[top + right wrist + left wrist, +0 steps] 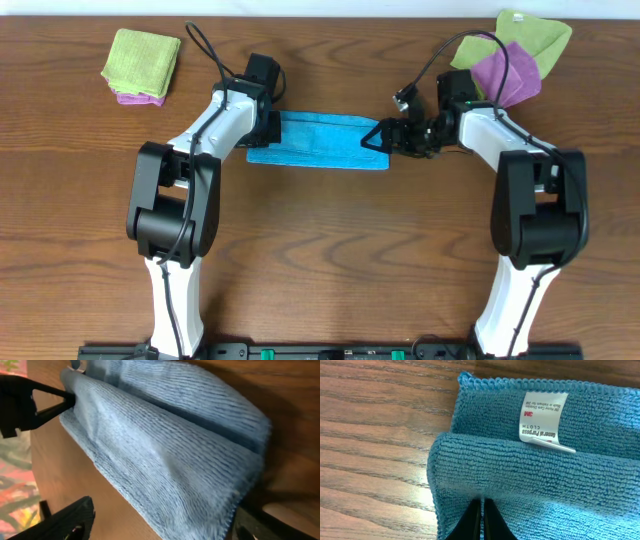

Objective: Fold the cloth

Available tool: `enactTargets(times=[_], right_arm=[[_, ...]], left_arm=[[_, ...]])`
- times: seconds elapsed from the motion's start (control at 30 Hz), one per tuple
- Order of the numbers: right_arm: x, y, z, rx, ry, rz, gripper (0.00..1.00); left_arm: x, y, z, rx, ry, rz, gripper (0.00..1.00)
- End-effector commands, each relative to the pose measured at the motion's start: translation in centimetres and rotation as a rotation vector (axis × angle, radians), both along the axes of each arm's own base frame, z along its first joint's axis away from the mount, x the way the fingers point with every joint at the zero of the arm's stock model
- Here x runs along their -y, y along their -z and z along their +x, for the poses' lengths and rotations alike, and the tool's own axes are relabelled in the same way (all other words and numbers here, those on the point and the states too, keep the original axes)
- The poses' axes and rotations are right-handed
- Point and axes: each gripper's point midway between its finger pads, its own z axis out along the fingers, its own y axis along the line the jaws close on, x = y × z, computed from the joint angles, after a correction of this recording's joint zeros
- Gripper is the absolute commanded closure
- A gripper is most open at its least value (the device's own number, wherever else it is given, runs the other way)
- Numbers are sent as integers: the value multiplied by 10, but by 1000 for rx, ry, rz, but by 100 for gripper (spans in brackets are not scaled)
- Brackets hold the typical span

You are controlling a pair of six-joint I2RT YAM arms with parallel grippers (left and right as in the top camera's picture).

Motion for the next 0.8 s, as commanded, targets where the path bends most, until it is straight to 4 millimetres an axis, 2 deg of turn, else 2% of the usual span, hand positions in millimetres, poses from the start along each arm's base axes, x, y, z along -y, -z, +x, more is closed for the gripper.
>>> enactTargets(times=[0.0,0.07,0.17,0.27,0.33,0.43,0.5,0.57,0.63,0.67,0.77], right_arm=[[2,42,-13,-100,24,-114,32],[2,42,-12,-93,26,-127,61],[7,43,-8,-110,64,-148,99],[11,33,0,-105,79,-153,99],[26,25,6,-113,108,-220,99],[70,5,14,-130,178,-439,99],[102,-21,17,-128,215,-604,99],[122,-46,20,-111,238,-727,99],[128,-65,24,-81,241,-812,99],[124,-72,26,-60,233,-836,99],[95,-74,28,-4,175,-854,99]], left_arm=[[1,-3,-3,-1,15,-13,94],[3,-4,-3,-1,17,-22,94],[9,-15,1,20,23,-56,95],[13,-46,14,95,25,-79,94],[15,-81,26,179,27,-100,95],[13,-136,34,299,21,-107,94],[4,-173,33,385,2,-80,94],[-2,-195,30,433,-11,-66,91],[-4,-209,26,459,-14,-67,91],[-5,-214,24,467,-14,-70,91],[-6,-223,19,479,-15,-73,91]])
